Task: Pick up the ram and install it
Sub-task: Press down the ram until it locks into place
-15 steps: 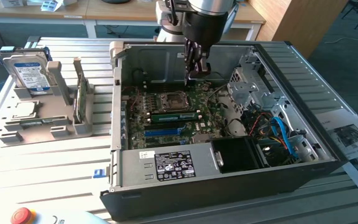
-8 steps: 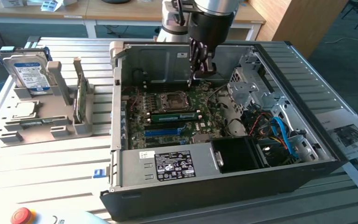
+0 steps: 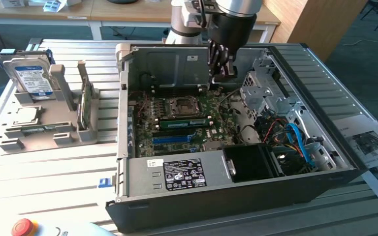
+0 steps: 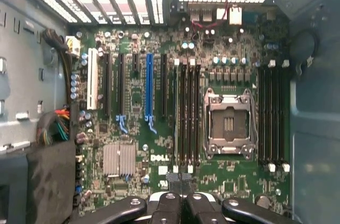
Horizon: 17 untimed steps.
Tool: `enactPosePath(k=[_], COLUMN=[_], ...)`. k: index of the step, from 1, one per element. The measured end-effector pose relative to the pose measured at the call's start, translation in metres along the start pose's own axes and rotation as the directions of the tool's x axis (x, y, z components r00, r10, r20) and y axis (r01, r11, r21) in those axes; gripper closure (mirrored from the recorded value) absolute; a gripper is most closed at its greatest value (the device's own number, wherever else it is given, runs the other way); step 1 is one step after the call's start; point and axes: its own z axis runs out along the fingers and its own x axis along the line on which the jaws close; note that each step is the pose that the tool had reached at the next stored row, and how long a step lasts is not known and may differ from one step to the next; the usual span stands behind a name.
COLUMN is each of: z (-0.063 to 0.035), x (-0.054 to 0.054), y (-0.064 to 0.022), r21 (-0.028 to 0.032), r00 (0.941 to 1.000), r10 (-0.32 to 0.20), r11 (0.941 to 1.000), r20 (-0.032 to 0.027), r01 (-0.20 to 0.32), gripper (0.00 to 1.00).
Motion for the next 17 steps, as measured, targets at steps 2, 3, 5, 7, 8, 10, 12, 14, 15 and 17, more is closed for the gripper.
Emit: enactPosePath(k=[2, 3, 5, 7, 8, 10, 12, 14, 15, 17], z=[-0.0002, -0.0002, -0.0005, -0.0006, -0.0007, -0.0007, -0.0008, -0.0008, -0.0008, -0.0007], x=[0.000, 0.000, 0.000, 0.000, 0.000, 0.000, 0.000, 0.000, 0.000, 0.000], y=[-0.0056, -0.0083, -0.0137, -0.0192, -0.0215, -0.0233, -0.0233, -0.0233, -0.0233, -0.0233], r21=[0.0000, -0.0001, -0.0002, -0.0002, -0.0003, -0.0002, -0.0003, -0.0003, -0.0003, -0.0002], r00=[1.0000, 1.0000, 1.0000, 1.0000, 1.0000, 1.0000, 1.0000, 1.0000, 1.0000, 1.0000], r10=[0.000, 0.000, 0.000, 0.000, 0.000, 0.000, 0.000, 0.000, 0.000, 0.000], r11=[1.0000, 1.0000, 1.0000, 1.0000, 1.0000, 1.0000, 1.0000, 1.0000, 1.0000, 1.0000], r20=[0.0000, 0.0001, -0.0001, 0.0001, -0.0001, 0.0000, -0.0001, 0.0000, 0.0000, 0.0000], r01=[0.000, 0.000, 0.000, 0.000, 0.000, 0.000, 0.000, 0.000, 0.000, 0.000], gripper=[0.89, 0.89, 0.89, 0.89, 0.89, 0.89, 0.89, 0.89, 0.89, 0.89])
